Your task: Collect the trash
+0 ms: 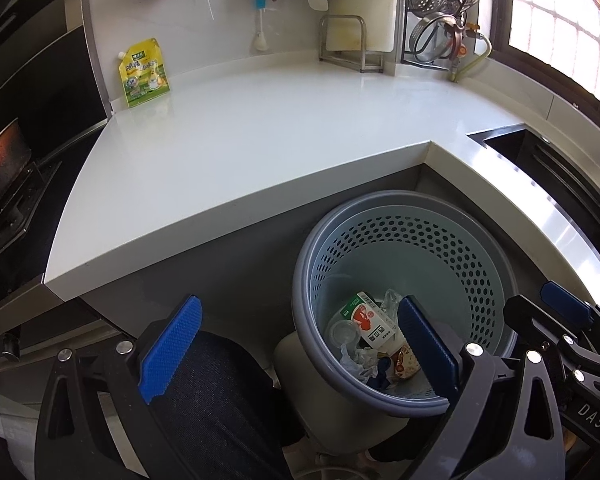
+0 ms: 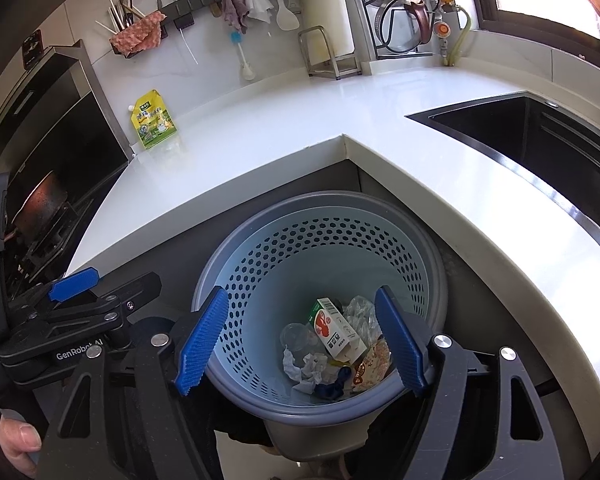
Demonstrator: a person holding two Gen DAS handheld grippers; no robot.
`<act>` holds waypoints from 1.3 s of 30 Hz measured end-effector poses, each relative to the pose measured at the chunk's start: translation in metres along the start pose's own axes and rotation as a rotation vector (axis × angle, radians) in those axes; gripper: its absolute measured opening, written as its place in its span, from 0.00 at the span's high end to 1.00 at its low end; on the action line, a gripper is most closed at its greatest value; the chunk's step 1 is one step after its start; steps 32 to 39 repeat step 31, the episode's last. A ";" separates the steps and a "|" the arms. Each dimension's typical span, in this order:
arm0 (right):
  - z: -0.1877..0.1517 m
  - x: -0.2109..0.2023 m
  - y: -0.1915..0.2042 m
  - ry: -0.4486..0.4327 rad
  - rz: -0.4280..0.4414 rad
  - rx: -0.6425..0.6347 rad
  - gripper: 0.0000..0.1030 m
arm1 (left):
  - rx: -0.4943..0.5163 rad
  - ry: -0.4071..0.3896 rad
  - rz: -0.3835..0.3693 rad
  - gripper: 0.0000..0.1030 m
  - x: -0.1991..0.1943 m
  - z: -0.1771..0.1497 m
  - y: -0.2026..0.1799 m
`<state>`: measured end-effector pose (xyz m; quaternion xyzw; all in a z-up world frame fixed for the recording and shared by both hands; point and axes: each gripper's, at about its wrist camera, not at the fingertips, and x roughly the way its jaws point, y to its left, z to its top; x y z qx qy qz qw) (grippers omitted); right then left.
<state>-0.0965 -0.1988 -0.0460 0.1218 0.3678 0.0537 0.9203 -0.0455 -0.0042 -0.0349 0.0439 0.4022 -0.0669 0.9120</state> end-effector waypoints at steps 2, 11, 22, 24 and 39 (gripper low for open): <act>0.000 0.000 0.000 0.000 0.000 0.002 0.30 | -0.005 -0.002 0.003 0.06 -0.001 0.000 0.001; -0.001 0.001 0.006 0.002 0.001 -0.004 0.30 | -0.013 -0.011 0.004 0.06 -0.004 0.000 0.003; -0.002 0.004 0.008 0.008 0.004 -0.002 0.30 | -0.008 -0.010 0.007 0.06 -0.003 -0.001 0.002; -0.002 0.005 0.007 0.009 0.006 -0.003 0.30 | -0.009 -0.004 0.004 0.06 -0.002 -0.001 0.003; -0.002 0.007 0.005 0.013 0.008 0.002 0.30 | -0.009 0.009 0.003 0.06 0.003 0.000 0.003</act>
